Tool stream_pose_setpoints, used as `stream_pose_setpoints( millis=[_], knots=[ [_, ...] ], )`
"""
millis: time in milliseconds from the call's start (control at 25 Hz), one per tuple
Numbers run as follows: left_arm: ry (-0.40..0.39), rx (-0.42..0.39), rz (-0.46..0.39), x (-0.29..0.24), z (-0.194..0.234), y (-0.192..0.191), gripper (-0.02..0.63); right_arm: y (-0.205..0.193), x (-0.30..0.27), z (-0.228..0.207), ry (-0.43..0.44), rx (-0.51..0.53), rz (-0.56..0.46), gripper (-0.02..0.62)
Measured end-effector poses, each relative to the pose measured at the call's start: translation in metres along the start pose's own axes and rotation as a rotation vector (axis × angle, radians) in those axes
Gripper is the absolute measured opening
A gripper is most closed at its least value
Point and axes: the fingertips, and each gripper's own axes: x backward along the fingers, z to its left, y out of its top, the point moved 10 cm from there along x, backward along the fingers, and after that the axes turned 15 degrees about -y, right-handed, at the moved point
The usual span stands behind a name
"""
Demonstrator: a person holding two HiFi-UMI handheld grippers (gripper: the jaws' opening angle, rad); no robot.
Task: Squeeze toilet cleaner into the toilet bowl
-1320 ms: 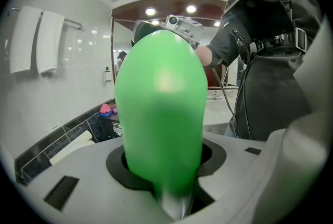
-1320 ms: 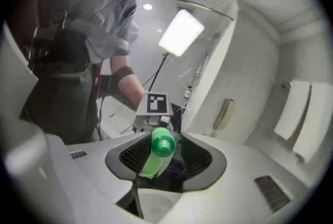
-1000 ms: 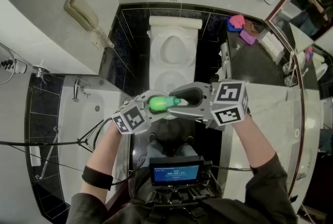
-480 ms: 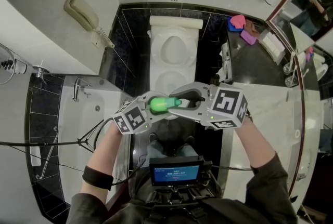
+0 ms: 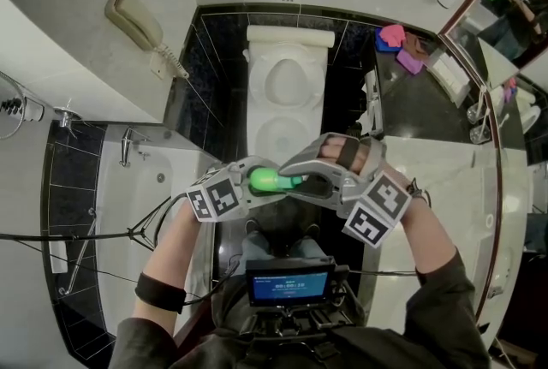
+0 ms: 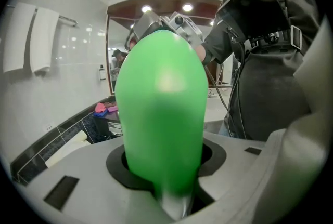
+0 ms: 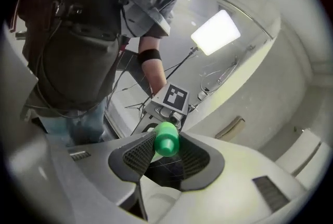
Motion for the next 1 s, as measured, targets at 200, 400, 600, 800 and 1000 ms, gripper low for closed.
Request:
stream_pose_setpoints(
  millis=[200,400,600,800,1000],
  knots=[
    [0.006,-0.002,0.008,0.0,0.001,-0.002,0.181,-0.001,-0.002,0.004,-0.018,0.047,0.015,0.153],
    [0.047,0.023,-0.017,0.003,0.003,-0.007,0.181,-0.009,0.0,-0.006,-0.081,-0.21,-0.015,0.187],
    [0.095,-0.026,-0.03,0.009,0.009,0.005,0.181,-0.026,0.006,-0.038,-0.098,-0.811,-0.08,0.242],
    [0.173,-0.013,0.005,0.009,0.011,-0.005,0.181,-0.058,0.001,-0.034,0.04,-1.357,0.032,0.242],
    [0.195,-0.027,0.06,0.005,0.012,-0.008,0.181,-0.058,-0.005,-0.03,0.118,-1.578,0.074,0.238]
  ],
)
